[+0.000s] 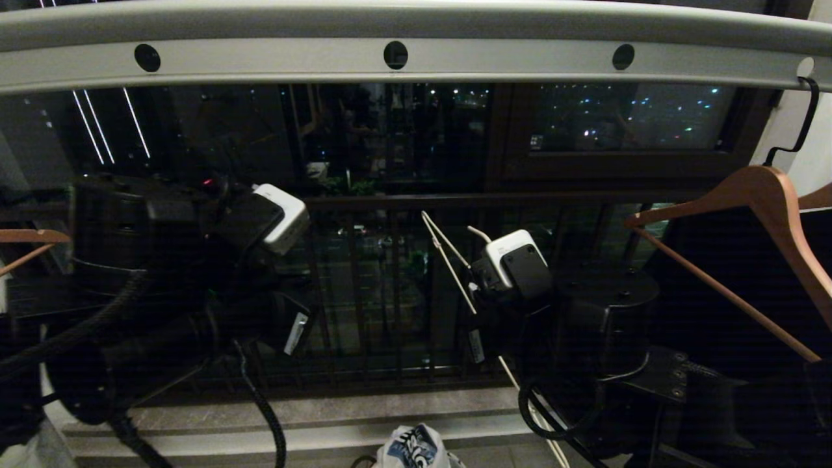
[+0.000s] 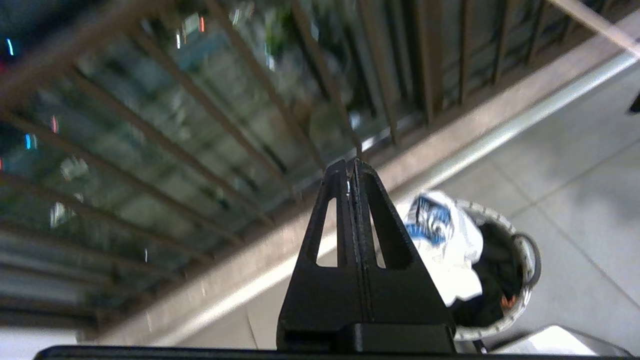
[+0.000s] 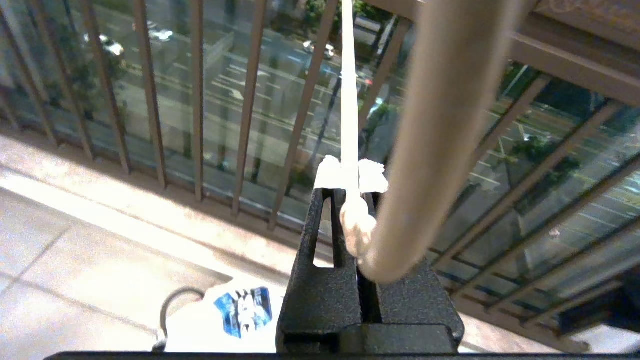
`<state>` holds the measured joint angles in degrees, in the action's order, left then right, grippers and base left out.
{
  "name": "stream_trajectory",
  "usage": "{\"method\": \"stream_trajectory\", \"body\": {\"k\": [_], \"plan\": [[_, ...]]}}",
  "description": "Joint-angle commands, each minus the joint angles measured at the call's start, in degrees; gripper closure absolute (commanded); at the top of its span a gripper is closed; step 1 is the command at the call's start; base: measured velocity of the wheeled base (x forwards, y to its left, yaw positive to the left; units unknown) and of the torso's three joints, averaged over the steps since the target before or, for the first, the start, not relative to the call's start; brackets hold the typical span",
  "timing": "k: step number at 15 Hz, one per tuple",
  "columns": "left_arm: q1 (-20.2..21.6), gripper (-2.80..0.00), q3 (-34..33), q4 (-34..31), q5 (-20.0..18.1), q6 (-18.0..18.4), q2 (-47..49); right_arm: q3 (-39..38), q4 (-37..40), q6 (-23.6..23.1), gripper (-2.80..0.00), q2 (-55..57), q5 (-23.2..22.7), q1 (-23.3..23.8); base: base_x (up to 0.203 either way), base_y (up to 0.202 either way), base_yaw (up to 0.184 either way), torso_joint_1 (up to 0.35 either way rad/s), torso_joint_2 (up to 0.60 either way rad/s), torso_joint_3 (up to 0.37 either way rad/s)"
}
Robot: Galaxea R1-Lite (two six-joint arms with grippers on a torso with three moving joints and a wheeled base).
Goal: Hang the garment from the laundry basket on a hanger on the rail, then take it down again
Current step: Hang the clothes rack on the clothesline
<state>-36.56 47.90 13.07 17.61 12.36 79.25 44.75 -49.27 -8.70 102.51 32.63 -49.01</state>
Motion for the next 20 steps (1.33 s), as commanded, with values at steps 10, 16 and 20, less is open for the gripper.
{"method": "stream_trajectory", "body": {"k": [10, 16, 20], "plan": [[-4.83, 0.00, 8.09, -20.01, -0.14, 1.35, -24.88, 14.41, 37.76, 0.08, 0.00, -23.57, 10.93, -5.42, 0.000, 0.000, 0.000, 0.000, 0.00, 0.000], [-4.83, 0.00, 7.50, -20.37, 0.02, 3.02, -26.03, 21.49, 38.48, 0.00, 0.00, -19.58, 11.32, -8.00, 0.000, 0.000, 0.000, 0.000, 0.00, 0.000], [-4.75, 0.00, 7.65, -20.19, 0.05, 3.11, -26.26, 28.10, 37.93, 0.34, 0.00, -11.49, 11.40, -9.86, 0.000, 0.000, 0.000, 0.000, 0.00, 0.000]]}}
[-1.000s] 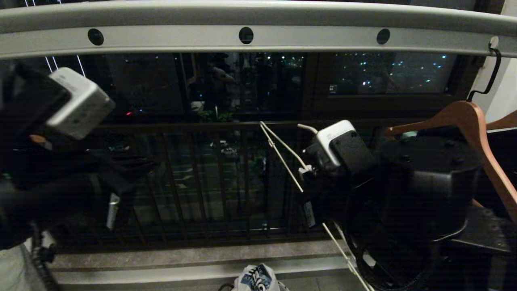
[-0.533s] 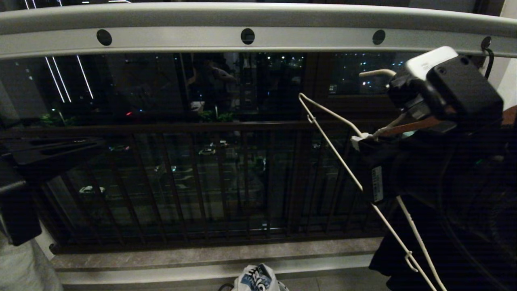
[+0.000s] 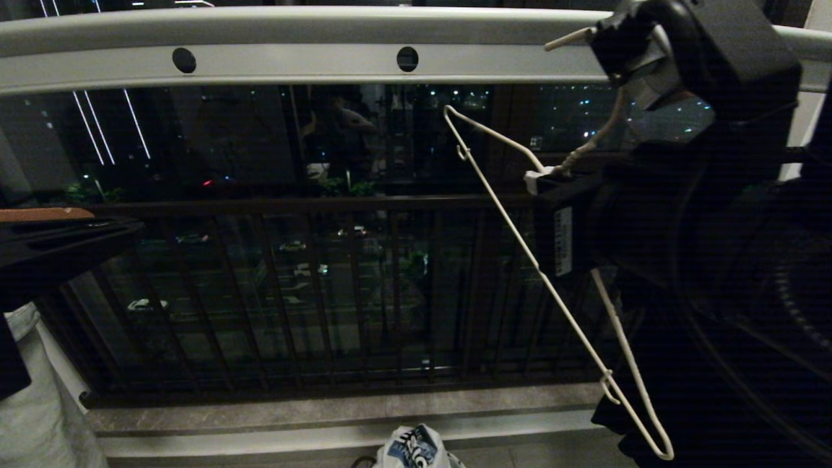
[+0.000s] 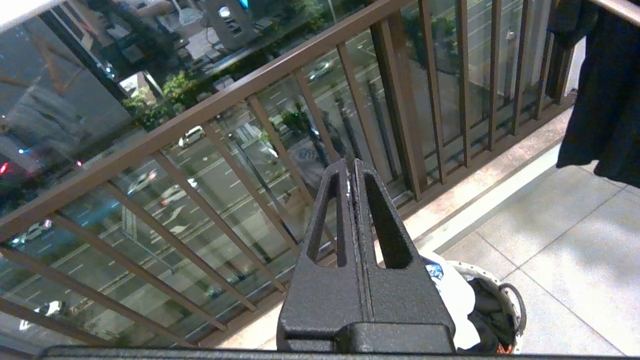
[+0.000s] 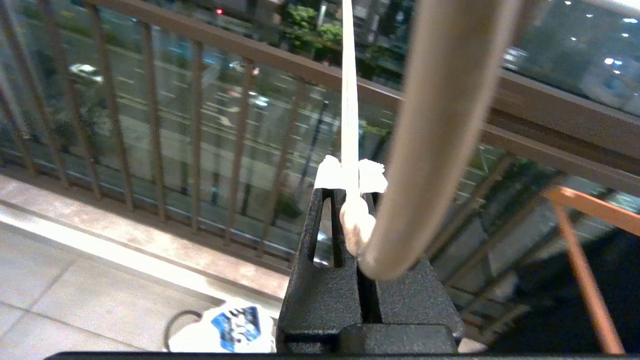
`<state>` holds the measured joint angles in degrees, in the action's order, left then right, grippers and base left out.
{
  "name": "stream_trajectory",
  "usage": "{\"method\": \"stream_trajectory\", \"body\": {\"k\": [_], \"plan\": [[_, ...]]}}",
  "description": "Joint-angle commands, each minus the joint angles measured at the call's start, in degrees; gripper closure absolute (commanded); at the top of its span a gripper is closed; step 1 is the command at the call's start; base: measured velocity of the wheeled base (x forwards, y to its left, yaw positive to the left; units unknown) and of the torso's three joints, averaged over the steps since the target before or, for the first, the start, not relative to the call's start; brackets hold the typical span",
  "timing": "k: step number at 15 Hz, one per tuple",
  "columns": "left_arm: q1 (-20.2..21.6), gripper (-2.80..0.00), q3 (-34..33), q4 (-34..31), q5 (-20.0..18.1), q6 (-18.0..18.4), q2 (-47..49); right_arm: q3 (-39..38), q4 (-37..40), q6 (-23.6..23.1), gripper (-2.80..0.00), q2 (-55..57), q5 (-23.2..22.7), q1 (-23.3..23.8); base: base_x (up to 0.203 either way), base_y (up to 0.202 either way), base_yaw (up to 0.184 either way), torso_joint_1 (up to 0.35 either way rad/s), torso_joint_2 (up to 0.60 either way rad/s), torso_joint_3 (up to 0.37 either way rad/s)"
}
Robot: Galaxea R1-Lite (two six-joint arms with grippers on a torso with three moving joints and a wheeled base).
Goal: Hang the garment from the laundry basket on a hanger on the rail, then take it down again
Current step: Hang the clothes rack on the clothesline
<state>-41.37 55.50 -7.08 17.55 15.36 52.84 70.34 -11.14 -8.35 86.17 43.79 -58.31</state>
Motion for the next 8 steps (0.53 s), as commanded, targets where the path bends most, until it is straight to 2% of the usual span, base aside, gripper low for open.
{"method": "stream_trajectory", "body": {"k": [1, 8], "plan": [[0.05, 0.00, 0.13, -0.04, 0.12, 0.19, 0.24, 4.10, -0.29, 0.31, 0.00, 6.87, 0.24, -0.64, 0.000, 0.000, 0.000, 0.000, 0.00, 0.000], [0.00, 0.00, 0.22, 0.05, 0.30, 0.36, -0.72, 14.14, -0.29, 1.14, 0.00, 15.93, 0.42, 0.41, 0.000, 0.000, 0.000, 0.000, 0.00, 0.000]]}}
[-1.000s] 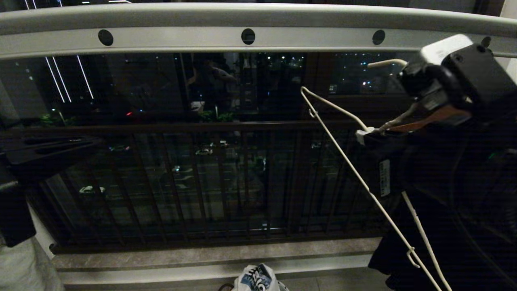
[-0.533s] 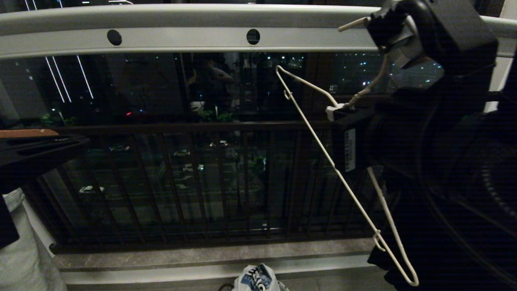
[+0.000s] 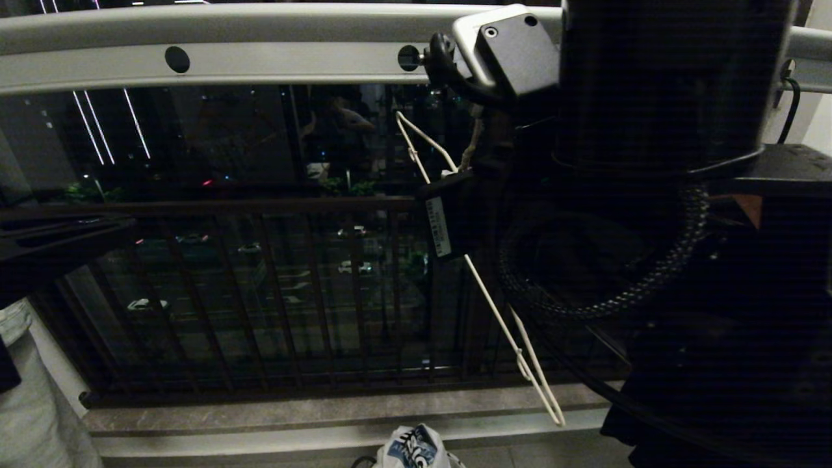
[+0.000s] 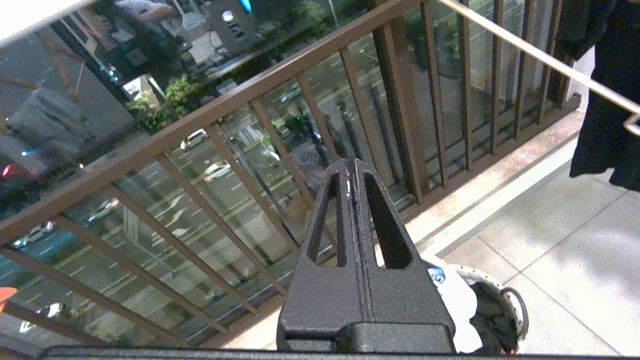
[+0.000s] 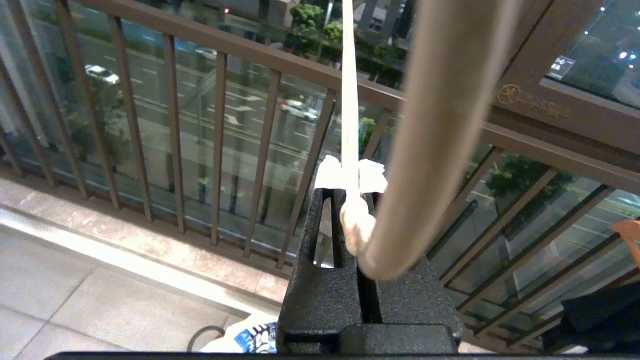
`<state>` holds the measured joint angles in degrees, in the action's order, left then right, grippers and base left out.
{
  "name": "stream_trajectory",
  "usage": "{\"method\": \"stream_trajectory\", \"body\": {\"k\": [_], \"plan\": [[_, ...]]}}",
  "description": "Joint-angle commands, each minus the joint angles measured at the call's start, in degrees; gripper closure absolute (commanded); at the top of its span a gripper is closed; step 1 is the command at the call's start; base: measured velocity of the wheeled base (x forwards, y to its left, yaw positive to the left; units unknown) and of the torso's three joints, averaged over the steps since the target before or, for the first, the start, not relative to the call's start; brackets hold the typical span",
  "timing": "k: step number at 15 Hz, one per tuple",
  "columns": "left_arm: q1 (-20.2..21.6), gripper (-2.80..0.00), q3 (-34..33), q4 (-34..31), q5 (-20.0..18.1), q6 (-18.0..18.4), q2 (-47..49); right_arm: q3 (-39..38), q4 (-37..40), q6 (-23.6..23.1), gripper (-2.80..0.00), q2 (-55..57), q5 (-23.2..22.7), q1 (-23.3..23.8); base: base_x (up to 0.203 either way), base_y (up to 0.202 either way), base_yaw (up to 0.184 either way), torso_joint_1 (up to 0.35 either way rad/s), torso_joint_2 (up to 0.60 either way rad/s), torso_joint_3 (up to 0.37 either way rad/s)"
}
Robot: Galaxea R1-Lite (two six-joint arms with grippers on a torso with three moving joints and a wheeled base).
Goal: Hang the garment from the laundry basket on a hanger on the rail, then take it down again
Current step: Hang the clothes rack on the clothesline
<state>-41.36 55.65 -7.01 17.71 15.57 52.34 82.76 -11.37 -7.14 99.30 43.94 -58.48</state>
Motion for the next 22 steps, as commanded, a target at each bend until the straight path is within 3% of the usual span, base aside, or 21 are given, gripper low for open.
{"method": "stream_trajectory", "body": {"k": [1, 9, 22], "plan": [[0.01, 0.00, 0.12, -0.02, 0.04, 0.17, -0.54, 2.67, 0.02, -0.14, 0.00, 3.40, 0.27, 1.36, 0.000, 0.000, 0.000, 0.000, 0.00, 0.000], [-0.03, 0.00, 0.16, 0.07, -0.13, 0.96, -1.10, 10.13, 0.36, -3.01, 0.00, 7.39, -0.26, 4.50, 0.000, 0.000, 0.000, 0.000, 0.00, 0.000], [-0.03, 0.00, 0.07, 0.07, -0.22, 1.13, -0.93, 16.37, 0.56, -5.93, 0.00, 11.00, -0.61, 3.94, 0.000, 0.000, 0.000, 0.000, 0.00, 0.000]]}}
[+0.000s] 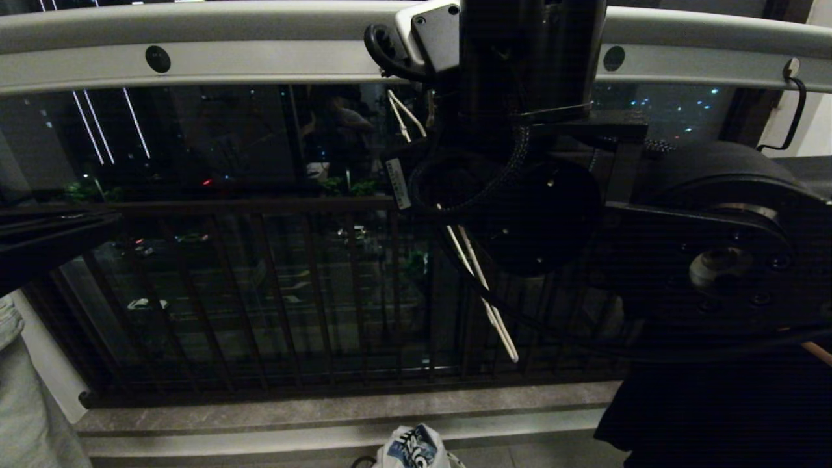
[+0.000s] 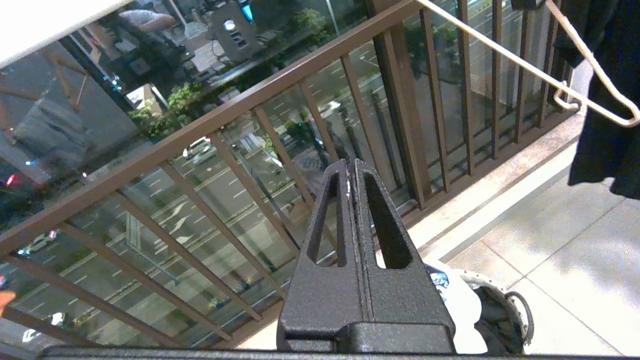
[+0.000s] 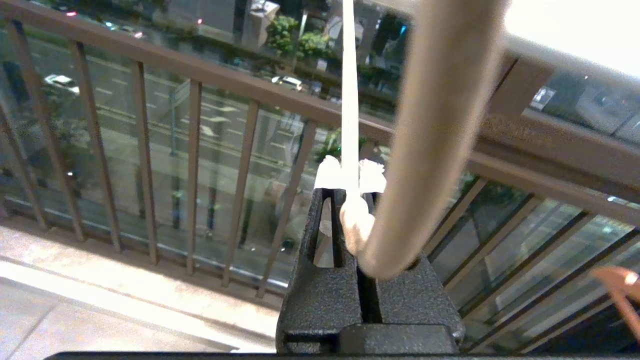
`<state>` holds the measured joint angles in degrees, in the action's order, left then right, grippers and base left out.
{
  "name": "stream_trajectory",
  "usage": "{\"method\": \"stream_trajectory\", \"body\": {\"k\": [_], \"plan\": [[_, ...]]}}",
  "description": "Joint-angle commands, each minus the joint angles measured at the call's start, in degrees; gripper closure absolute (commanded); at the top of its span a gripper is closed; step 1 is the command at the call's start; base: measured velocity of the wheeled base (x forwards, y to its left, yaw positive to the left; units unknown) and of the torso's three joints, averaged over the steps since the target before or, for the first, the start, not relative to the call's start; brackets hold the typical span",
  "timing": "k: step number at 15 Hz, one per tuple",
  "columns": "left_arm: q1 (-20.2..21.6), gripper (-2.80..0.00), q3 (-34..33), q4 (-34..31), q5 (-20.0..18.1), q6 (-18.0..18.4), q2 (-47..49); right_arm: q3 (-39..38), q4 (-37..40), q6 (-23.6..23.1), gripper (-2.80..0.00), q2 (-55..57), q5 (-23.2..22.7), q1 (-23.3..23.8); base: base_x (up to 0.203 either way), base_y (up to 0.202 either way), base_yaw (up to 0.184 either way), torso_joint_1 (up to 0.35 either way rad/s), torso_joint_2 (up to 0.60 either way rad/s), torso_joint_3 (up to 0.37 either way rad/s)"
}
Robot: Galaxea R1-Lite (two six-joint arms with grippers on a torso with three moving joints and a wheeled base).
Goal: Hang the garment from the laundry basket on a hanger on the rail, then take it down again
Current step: Hang the clothes rack on the clothesline
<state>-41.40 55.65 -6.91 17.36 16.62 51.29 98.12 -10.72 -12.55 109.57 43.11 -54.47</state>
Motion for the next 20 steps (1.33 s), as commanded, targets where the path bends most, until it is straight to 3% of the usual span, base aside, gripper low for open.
{"method": "stream_trajectory", "body": {"k": [1, 14, 20], "plan": [[0.00, 0.00, 0.07, 0.06, 0.13, 0.08, 0.12, 1.68, -0.05, -1.27, 0.00, 1.02, 0.22, -0.04, 0.000, 0.000, 0.000, 0.000, 0.00, 0.000], [0.00, 0.00, 0.25, -0.02, 0.04, 0.17, -1.98, 6.92, 2.15, -2.48, 0.00, 6.42, 0.22, 4.09, 0.000, 0.000, 0.000, 0.000, 0.00, 0.000], [0.00, 0.00, 0.25, 0.06, 0.04, 0.17, -1.98, 13.15, 6.41, -3.54, 0.00, 8.82, 0.14, 5.95, 0.000, 0.000, 0.000, 0.000, 0.00, 0.000]]}}
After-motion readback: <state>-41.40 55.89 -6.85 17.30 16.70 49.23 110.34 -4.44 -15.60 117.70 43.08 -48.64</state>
